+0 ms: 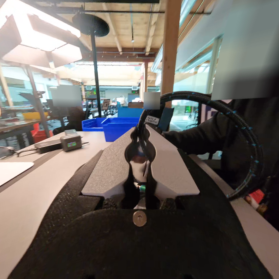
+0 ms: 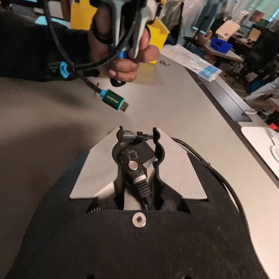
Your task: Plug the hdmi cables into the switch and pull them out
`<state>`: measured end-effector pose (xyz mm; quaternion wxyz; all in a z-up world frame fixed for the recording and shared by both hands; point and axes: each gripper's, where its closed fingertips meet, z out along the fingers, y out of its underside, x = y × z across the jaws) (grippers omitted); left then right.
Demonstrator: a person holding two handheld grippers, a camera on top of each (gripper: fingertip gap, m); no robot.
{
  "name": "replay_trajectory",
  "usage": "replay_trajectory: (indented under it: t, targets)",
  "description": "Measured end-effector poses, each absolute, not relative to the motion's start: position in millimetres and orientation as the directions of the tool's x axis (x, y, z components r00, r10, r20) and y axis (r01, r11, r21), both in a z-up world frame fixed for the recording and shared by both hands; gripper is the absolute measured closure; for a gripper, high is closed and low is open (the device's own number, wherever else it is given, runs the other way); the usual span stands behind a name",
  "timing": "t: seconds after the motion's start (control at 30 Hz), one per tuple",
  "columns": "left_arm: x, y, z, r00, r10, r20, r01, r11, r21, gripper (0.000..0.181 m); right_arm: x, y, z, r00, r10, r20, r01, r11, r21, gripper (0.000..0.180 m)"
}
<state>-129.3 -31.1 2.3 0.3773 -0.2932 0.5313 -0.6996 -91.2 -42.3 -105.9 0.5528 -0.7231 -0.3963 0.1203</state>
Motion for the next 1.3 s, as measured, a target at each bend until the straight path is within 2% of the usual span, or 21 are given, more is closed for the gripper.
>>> replay_trajectory:
  t: [0.27,0.53,0.6,0.63,0.7,0.83,0.9,1.0,1.13,1.3]
  targets:
    - [-123,-52,6,-0.646,-0.758,0.086,0.214,-0.288,-0.933,0.174,-108,-59,-114,0.582,0.694,0.424,0.525,0.076,-0.847,0.13]
    - [-105,-60,-3,-0.652,-0.734,0.19,0.163,-0.38,-0.91,0.174,-119,-64,-113,0.532,0.623,0.574,0.605,0.195,-0.772,0.126]
    - [-98,-56,-6,-0.623,-0.748,0.227,0.155,-0.403,-0.902,0.174,-121,-64,-116,0.519,0.604,0.605,0.627,0.212,-0.749,0.134]
    - [-95,-52,-8,-0.601,-0.76,0.249,0.154,-0.415,-0.897,0.174,-120,-62,-115,0.52,0.588,0.619,0.635,0.218,-0.741,0.147]
    - [-85,-35,-15,-0.515,-0.796,0.319,0.139,-0.445,-0.885,0.174,-117,-61,-115,0.53,0.581,0.618,0.636,0.209,-0.742,0.153]
    - [-74,15,-45,-0.268,-0.821,0.504,0.051,-0.535,-0.844,0.169,-108,-60,-105,0.631,0.638,0.441,0.492,0.11,-0.864,0.156]
    - [-73,27,-59,-0.205,-0.804,0.558,-0.016,-0.567,-0.823,0.158,-103,-58,-95,0.683,0.654,0.324,0.385,0.055,-0.921,0.156]
    - [-73,34,-84,-0.108,-0.774,0.624,-0.156,-0.607,-0.78,0.152,-91,-50,-83,0.763,0.636,0.118,0.202,-0.06,-0.978,0.166]
    - [-77,40,-119,0.045,-0.771,0.635,-0.318,-0.614,-0.723,0.148,-76,-44,-79,0.766,0.617,-0.179,-0.055,-0.214,-0.975,0.167]
    - [-83,52,-118,0.12,-0.793,0.597,-0.311,-0.601,-0.736,0.148,-60,-39,-66,0.694,0.58,-0.426,-0.314,-0.289,-0.904,0.167]
